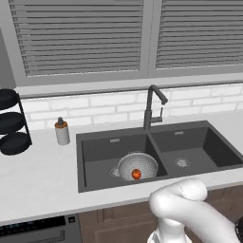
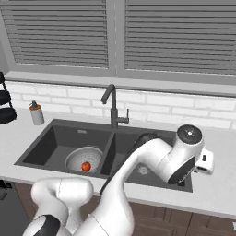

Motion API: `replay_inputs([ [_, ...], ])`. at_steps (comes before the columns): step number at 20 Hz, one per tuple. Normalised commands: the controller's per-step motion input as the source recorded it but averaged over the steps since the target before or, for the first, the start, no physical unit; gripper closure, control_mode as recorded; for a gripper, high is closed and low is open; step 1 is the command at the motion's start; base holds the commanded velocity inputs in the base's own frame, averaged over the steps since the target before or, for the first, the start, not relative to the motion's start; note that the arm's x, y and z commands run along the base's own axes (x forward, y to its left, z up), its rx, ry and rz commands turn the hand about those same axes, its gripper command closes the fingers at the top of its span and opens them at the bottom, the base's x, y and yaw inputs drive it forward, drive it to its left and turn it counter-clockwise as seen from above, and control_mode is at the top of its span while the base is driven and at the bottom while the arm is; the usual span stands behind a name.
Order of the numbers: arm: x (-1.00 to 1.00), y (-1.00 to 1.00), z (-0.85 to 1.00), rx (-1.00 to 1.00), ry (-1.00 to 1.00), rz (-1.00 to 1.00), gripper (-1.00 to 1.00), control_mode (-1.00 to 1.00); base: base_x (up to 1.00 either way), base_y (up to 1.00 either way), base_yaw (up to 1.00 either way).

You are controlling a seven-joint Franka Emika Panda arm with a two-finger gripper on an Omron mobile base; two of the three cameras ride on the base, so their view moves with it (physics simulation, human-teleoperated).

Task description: Put the colander in the sink, put the peach, apple in the colander, and turn on the sink faucet and pour water over the colander.

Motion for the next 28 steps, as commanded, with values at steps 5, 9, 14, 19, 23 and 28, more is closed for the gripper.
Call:
replay_inputs([
  [5, -0.14, 1.0, 0.45, -0.13, -0.04, 0.0, 1.0, -1.0, 0.0, 0.0, 0.0],
  [9, -0.08, 1.0, 0.45, -0.14, 0.0, 0.0, 1.0, -1.0, 0.0, 0.0, 0.0],
  [14, -0.11, 1.0, 0.27, -0.11, 0.0, 0.0, 1.0, -1.0, 0.0, 0.0, 0.0],
  [19, -0.04, 1.0, 0.11, -0.11, 0.0, 0.0, 1.0, -1.0, 0.0, 0.0, 0.0],
  [23, 0.0, 1.0, 0.05, -0.06, 0.01, 0.0, 1.0, -1.0, 0.0, 0.0, 0.0],
  [28, 0.0, 1.0, 0.0, 0.0, 0.02, 0.01, 1.0, -1.0, 0.0, 0.0, 0.0],
])
